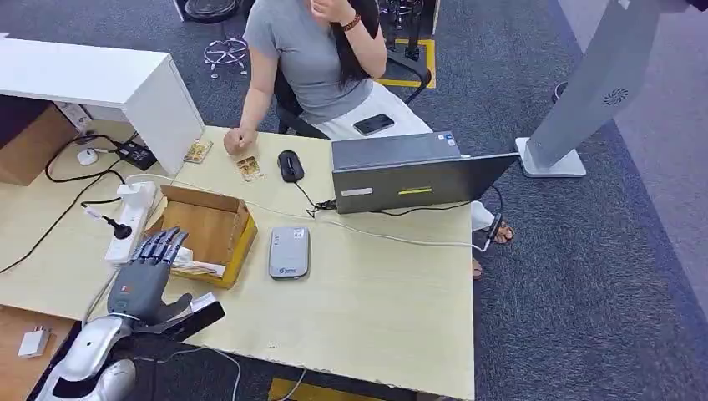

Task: Pass the card to the sensor for recognition and then transmit it.

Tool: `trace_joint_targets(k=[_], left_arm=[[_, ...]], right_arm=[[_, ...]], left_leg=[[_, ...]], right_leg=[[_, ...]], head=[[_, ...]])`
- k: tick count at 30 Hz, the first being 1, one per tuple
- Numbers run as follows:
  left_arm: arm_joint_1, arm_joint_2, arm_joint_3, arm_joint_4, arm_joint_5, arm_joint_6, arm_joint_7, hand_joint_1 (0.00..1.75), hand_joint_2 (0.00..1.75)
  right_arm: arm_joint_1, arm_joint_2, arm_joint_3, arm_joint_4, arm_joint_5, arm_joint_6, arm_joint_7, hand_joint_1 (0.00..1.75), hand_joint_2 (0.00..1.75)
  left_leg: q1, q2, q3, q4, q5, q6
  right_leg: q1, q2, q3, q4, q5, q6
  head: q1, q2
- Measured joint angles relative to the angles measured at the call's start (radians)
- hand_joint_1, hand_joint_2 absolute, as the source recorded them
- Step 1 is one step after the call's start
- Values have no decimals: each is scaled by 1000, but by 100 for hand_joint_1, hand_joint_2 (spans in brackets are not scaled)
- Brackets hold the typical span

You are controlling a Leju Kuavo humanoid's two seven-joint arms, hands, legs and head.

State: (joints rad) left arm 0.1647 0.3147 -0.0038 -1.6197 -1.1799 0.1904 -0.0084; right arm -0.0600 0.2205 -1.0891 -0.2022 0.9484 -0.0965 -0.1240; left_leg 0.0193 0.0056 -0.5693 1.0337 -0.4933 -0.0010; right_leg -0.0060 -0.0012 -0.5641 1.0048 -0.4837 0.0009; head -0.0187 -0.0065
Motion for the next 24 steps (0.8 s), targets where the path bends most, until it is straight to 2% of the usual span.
trace_joint_targets(k=[19,20,24], left_arm=[[-40,-18,-2,64,11,-17,19,0,175],[-41,-18,-2,66,11,-17,19,175,175],[-41,-18,-2,71,27,-12,15,175,175]], right_arm=[[-1,-1,2,0,18,3,0,0,0],[-1,-1,2,0,18,3,0,0,0],[-1,-2,2,0,18,7,-1,0,0]], left_leg=[[0,0,0,0,0,0],[0,0,0,0,0,0],[0,0,0,0,0,0]], right_leg=[[0,0,0,0,0,0],[0,0,0,0,0,0],[0,0,0,0,0,0]], head=[[0,0],[1,0],[0,0]])
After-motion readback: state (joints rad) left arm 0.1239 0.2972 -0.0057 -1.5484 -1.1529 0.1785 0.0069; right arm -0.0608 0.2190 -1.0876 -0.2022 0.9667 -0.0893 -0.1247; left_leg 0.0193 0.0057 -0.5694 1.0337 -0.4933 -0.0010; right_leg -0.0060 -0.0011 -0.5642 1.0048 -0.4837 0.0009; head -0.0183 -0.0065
